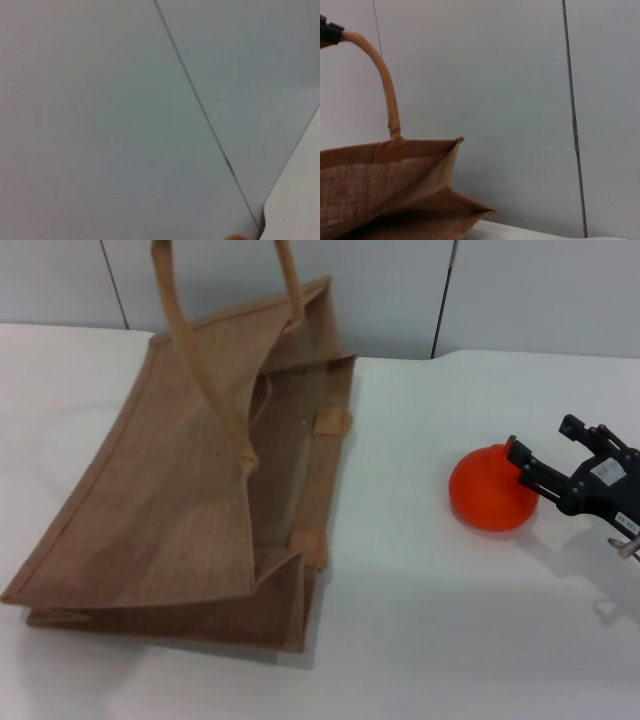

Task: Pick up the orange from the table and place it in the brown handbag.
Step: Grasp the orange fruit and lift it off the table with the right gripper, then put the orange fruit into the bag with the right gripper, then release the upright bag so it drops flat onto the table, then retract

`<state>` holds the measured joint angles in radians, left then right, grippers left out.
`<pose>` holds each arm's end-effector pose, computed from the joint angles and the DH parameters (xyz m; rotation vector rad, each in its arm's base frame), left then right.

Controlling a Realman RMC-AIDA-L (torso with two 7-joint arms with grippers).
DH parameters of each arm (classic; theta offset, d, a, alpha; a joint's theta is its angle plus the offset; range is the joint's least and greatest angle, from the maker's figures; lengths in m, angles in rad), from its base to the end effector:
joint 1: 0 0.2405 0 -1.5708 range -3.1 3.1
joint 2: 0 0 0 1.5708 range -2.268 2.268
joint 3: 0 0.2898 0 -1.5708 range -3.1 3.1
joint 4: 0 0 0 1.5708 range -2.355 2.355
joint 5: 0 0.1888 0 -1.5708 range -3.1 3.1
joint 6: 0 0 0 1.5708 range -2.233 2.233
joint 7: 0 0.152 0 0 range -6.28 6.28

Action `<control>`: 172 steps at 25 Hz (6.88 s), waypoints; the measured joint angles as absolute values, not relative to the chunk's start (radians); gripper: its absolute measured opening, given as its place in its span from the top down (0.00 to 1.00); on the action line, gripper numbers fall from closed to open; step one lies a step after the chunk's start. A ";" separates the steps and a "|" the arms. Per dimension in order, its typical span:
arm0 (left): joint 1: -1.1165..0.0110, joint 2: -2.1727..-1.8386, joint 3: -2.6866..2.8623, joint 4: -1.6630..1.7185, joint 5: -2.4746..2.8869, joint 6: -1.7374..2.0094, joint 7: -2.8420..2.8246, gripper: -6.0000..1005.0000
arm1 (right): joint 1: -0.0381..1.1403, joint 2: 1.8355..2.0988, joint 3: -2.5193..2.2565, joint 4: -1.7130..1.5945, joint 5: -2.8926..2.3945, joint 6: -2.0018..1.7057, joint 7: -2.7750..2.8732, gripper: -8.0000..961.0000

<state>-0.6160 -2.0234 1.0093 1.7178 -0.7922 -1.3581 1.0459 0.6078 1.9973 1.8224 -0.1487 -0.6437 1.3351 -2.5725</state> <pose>-0.1303 0.4037 0.1142 -2.2981 -0.1041 -0.1033 0.3145 0.3444 -0.0376 -2.1182 0.5865 0.8237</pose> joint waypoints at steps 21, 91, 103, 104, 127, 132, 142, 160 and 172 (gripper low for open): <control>-0.649 -2.018 0.996 1.716 -0.784 -1.375 1.166 0.84 | 0.622 1.994 1.718 -0.126 -0.643 1.306 -2.482 0.07; -0.650 -2.033 1.051 1.786 -0.718 -1.306 1.132 0.80 | 0.655 1.996 1.622 0.101 -0.644 1.212 -2.296 0.58; -0.650 -2.033 1.157 1.789 -0.758 -1.192 1.129 0.79 | 0.674 2.003 1.621 0.167 -0.755 1.281 -2.292 0.68; -0.650 -2.033 1.164 1.788 -0.760 -1.186 1.129 0.79 | 0.679 2.005 1.621 0.168 -0.760 1.280 -2.295 0.68; -0.661 -2.034 1.284 1.789 -0.816 -1.149 1.123 0.77 | 0.778 2.021 1.609 0.168 -0.829 1.146 -2.342 0.87; -0.661 -2.034 1.290 1.792 -0.816 -1.141 1.123 0.77 | 0.787 2.025 1.612 0.168 -0.812 1.082 -2.323 0.84; -0.653 -2.034 1.290 1.795 -0.822 -1.129 1.123 0.76 | 0.799 2.025 1.607 0.166 -0.807 1.032 -2.266 0.55; -0.604 -2.034 1.281 1.791 -0.816 -1.092 1.123 0.75 | 0.781 2.023 1.611 0.162 -0.810 0.988 -2.234 0.07; -0.525 -2.034 1.281 1.786 -0.824 -0.999 1.121 0.75 | 0.680 1.966 1.702 0.176 -0.801 0.951 -2.206 0.07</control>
<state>-0.5245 -2.0341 1.2808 1.7857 -0.8238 -0.9993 1.1212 0.6801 1.9658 1.7025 0.1763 -0.8013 0.9514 -2.2057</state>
